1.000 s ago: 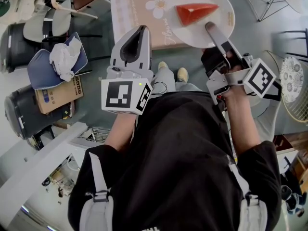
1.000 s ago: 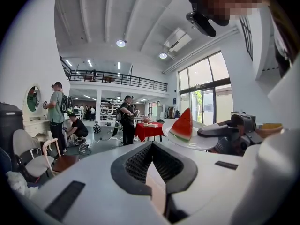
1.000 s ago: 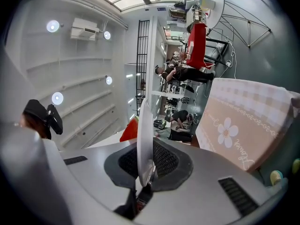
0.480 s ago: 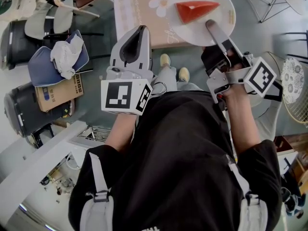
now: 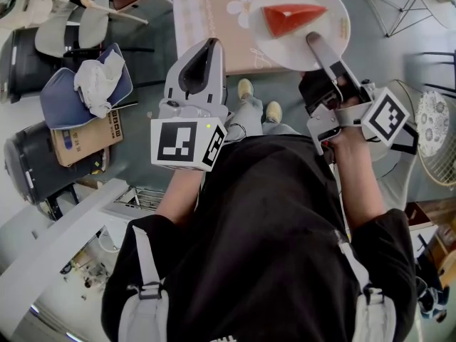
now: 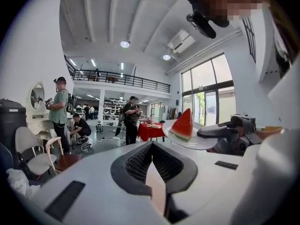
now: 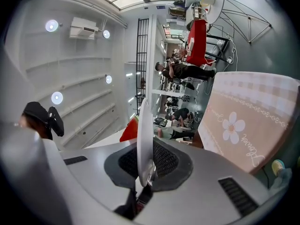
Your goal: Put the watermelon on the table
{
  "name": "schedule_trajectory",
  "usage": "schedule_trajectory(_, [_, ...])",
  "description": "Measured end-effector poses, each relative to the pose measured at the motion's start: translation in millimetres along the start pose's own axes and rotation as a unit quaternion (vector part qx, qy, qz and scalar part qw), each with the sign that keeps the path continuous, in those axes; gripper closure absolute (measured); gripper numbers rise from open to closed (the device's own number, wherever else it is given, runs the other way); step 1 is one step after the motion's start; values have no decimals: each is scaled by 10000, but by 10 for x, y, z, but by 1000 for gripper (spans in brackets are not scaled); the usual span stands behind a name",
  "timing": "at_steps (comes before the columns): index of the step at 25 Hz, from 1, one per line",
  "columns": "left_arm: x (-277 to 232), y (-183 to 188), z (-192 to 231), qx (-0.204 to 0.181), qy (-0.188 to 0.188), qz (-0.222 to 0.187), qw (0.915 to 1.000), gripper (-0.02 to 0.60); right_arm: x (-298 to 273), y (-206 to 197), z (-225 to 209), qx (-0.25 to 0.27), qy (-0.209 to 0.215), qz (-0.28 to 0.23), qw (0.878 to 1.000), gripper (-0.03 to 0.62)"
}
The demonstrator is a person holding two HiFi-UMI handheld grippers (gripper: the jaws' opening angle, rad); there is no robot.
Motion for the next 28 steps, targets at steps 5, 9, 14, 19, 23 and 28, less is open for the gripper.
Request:
schedule_trajectory(5, [-145, 68, 180, 0, -31, 18, 10000, 572, -212, 38, -54, -2, -32, -35, 10000, 569])
schedule_trajectory(9, [-252, 119, 323, 27, -54, 67, 10000, 572, -377, 77, -59, 8, -27, -71, 10000, 569])
schedule_trajectory(14, [-384, 166, 443, 64, -147, 61, 9999, 571, -516, 113, -73, 50, -81, -99, 9999, 569])
schedule_trajectory(19, [-502, 211, 556, 115, -268, 37, 9996, 572, -647, 148, -66, 119, -144, -142, 9997, 569])
schedule_trajectory(23, [-603, 256, 629, 150, -350, 16, 9993, 572, -740, 183, -68, 140, -186, -173, 9996, 569])
schedule_trajectory(28, [-693, 278, 718, 139, -465, 32, 9988, 572, -846, 184, -100, 135, -219, -234, 9994, 569])
Point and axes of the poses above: the fingertips, and each gripper's own axes: x backward along the fingers, z to its left, y out of its top, the point moved 5 cm from there along x, backward along the fingers, and after that the axes turned 11 degrees about x, right-handed, at the moved point
